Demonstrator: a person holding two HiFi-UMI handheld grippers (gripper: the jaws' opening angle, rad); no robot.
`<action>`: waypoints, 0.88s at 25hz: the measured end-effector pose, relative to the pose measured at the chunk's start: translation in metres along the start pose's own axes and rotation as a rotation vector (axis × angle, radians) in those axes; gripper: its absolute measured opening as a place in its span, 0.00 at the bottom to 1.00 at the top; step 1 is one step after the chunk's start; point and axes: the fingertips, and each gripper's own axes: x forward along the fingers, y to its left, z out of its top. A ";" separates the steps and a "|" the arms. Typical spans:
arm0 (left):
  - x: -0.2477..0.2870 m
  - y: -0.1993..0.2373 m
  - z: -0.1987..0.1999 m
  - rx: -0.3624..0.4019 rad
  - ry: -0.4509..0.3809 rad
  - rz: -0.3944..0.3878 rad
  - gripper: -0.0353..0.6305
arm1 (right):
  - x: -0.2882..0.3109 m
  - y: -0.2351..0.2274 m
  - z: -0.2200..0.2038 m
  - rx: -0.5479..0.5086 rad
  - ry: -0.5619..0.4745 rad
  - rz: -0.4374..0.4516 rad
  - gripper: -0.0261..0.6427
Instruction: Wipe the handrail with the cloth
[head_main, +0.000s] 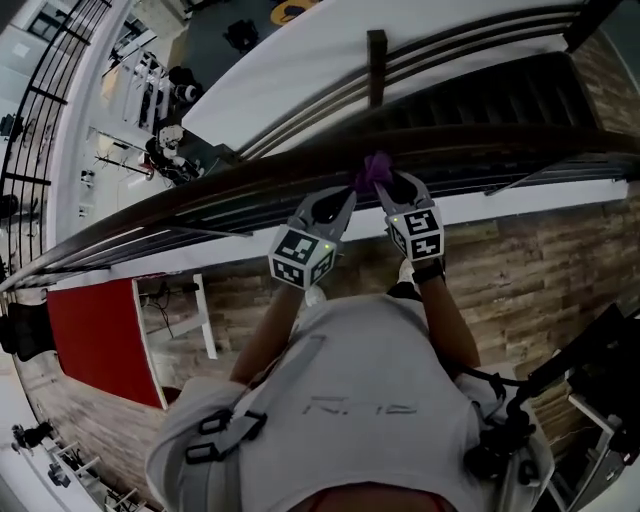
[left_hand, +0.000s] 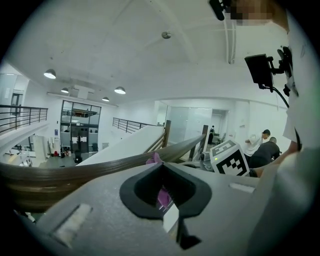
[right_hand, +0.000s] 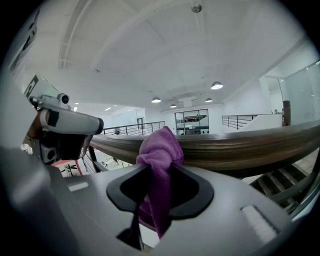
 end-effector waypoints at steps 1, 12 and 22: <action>0.007 -0.004 0.001 0.004 0.002 -0.012 0.06 | -0.004 -0.009 -0.001 0.007 -0.004 -0.016 0.20; 0.083 -0.060 0.000 0.010 0.031 -0.137 0.06 | -0.051 -0.103 -0.008 0.040 -0.020 -0.137 0.20; 0.158 -0.117 0.003 0.024 0.055 -0.272 0.06 | -0.108 -0.220 -0.013 0.068 -0.025 -0.315 0.20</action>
